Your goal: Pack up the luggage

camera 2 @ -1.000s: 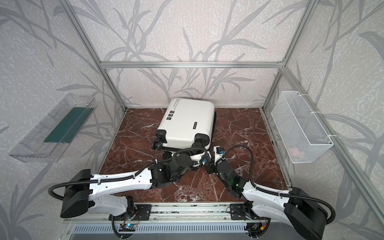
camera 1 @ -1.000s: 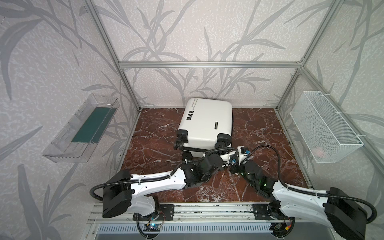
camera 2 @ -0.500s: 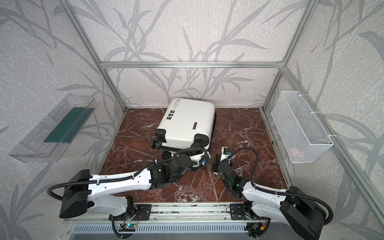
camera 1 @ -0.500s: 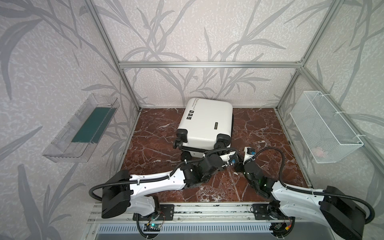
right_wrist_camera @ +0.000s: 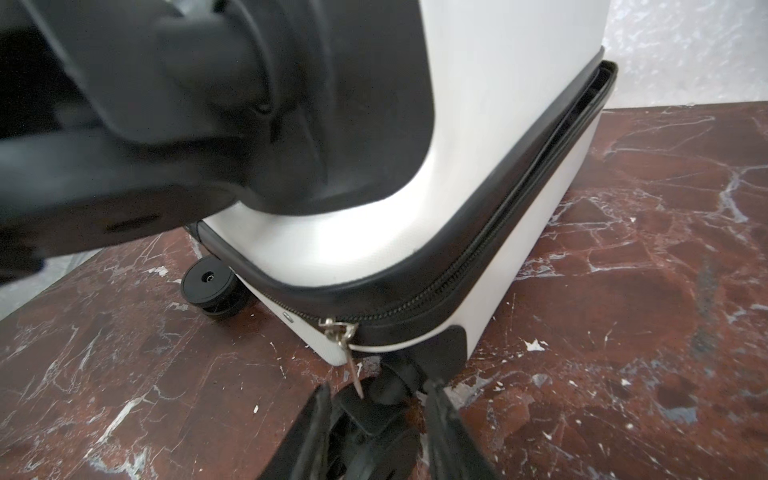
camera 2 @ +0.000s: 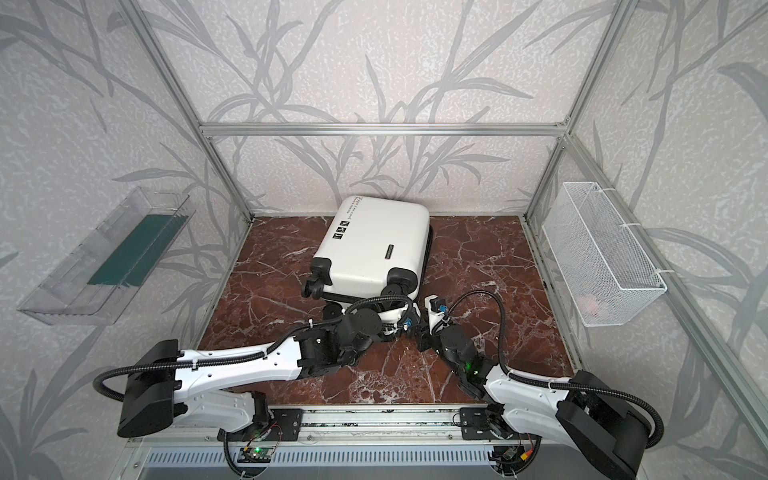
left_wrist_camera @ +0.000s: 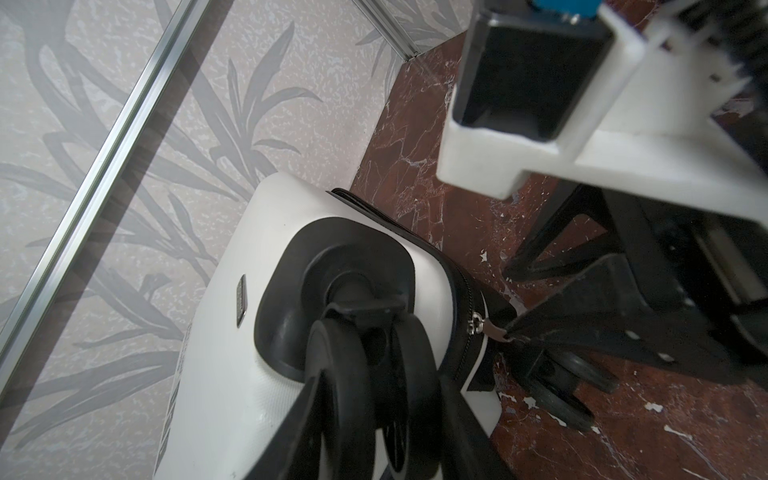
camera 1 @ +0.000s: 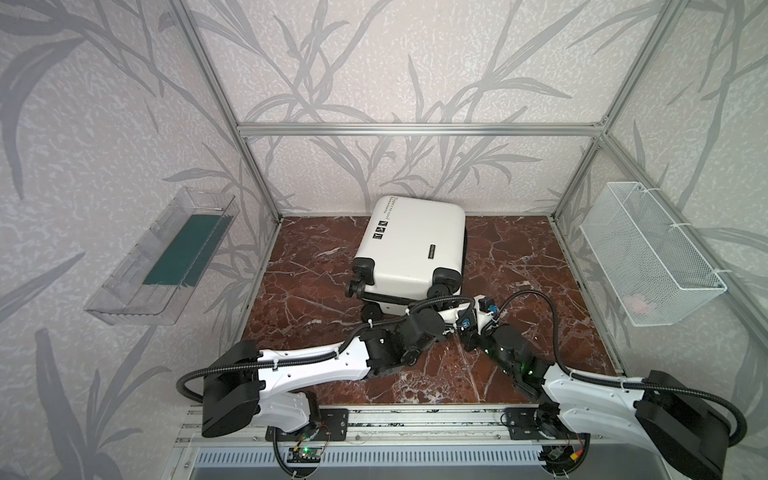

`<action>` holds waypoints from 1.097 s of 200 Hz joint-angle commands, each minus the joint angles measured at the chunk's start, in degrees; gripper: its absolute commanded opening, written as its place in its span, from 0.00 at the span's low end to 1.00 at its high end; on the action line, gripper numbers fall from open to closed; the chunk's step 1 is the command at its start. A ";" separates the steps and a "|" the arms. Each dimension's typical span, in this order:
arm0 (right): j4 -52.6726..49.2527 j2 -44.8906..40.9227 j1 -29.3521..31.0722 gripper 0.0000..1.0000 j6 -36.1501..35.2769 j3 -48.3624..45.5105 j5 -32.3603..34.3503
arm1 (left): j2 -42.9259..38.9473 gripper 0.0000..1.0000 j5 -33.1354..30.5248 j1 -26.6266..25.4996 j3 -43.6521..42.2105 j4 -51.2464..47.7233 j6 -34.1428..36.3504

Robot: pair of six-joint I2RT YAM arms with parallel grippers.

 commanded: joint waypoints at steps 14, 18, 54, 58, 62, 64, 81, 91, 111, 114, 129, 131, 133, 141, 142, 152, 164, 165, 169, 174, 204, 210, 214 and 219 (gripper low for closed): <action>4.51 3.45 -0.36 0.38 -1.09 1.63 -2.23 | -5.02 0.00 -1.38 -0.23 2.23 9.31 -1.07; 5.03 4.01 -0.36 0.38 -0.99 1.74 -2.31 | -5.01 0.00 -1.39 -0.22 2.20 9.30 -1.02; 8.53 8.45 -0.40 0.38 -0.83 3.38 -2.23 | -5.05 0.00 -1.48 -0.22 2.15 9.23 -1.08; 8.74 8.86 -0.34 0.37 -0.83 3.63 -2.30 | -5.05 0.00 -1.45 -0.22 2.14 9.21 -1.08; 8.99 9.22 -0.35 0.37 -0.86 3.78 -2.23 | -5.07 0.00 -1.49 -0.23 2.07 9.23 -1.06; 9.17 9.34 -0.39 0.37 -0.80 3.85 -2.23 | -5.08 0.00 -1.47 -0.22 2.11 9.23 -1.01; 10.38 10.78 -0.40 0.37 -0.78 4.39 -2.05 | -5.06 0.00 -1.57 -0.22 2.02 9.23 -1.05; 10.64 11.48 -0.40 0.36 -0.76 4.79 -2.05 | -5.16 0.00 -1.52 -0.22 2.00 9.23 -1.10; 13.12 13.45 -0.41 0.33 -0.15 4.76 -1.43 | -5.19 0.00 -1.48 -0.22 2.11 9.19 -1.08; 13.45 13.72 -0.40 0.33 -0.01 4.76 -1.33 | -5.26 0.00 -1.43 -0.22 2.11 9.23 -1.04; 14.88 14.87 -0.40 0.28 0.55 4.85 -1.31 | -5.31 0.00 -1.51 -0.22 1.98 9.23 -1.06; 15.07 15.00 -0.44 0.27 0.61 4.85 -1.34 | -5.34 0.00 -1.49 -0.22 2.00 9.23 -1.03; 15.32 15.14 -0.41 0.26 0.69 4.80 -1.35 | -5.32 0.00 -1.56 -0.22 2.00 9.17 -1.07; 16.28 15.62 -0.40 0.22 1.00 4.63 -1.35 | -5.34 0.00 -1.58 -0.22 1.99 9.15 -1.03; 16.37 15.64 -0.40 0.22 1.05 4.60 -1.35 | -5.37 0.00 -1.58 -0.22 2.02 9.15 -1.06; 17.10 15.86 -0.45 0.18 1.38 4.51 -1.35 | -5.47 0.00 -1.58 -0.23 1.89 9.14 -1.11; 17.55 16.08 -0.40 0.12 1.64 4.42 -1.69 | -5.49 0.00 -1.62 -0.22 1.90 9.06 -1.22; 17.58 16.09 -0.40 0.11 1.68 4.41 -1.74 | -5.49 0.00 -1.64 -0.22 1.85 9.06 -1.20; 17.60 16.02 -0.40 0.09 1.77 4.34 -1.79 | -5.49 0.00 -1.66 -0.24 1.85 9.06 -1.26; 17.60 15.94 -0.41 0.06 1.80 4.24 -1.93 | -5.56 0.00 -1.65 -0.22 1.86 9.06 -1.23; 16.83 14.38 -0.32 0.00 1.98 3.38 -2.13 | -5.89 0.00 -1.66 -0.22 1.61 9.23 -1.38; 16.58 13.89 -0.31 0.00 2.13 3.17 -2.05 | -5.90 0.00 -1.66 -0.22 1.62 9.25 -1.41; 16.28 13.58 -0.32 0.00 2.23 3.02 -1.99 | -5.85 0.00 -1.72 -0.22 1.50 9.32 -1.43; 15.95 13.07 -0.36 0.00 2.25 2.85 -1.96 | -5.88 0.00 -1.67 -0.22 1.46 9.32 -1.42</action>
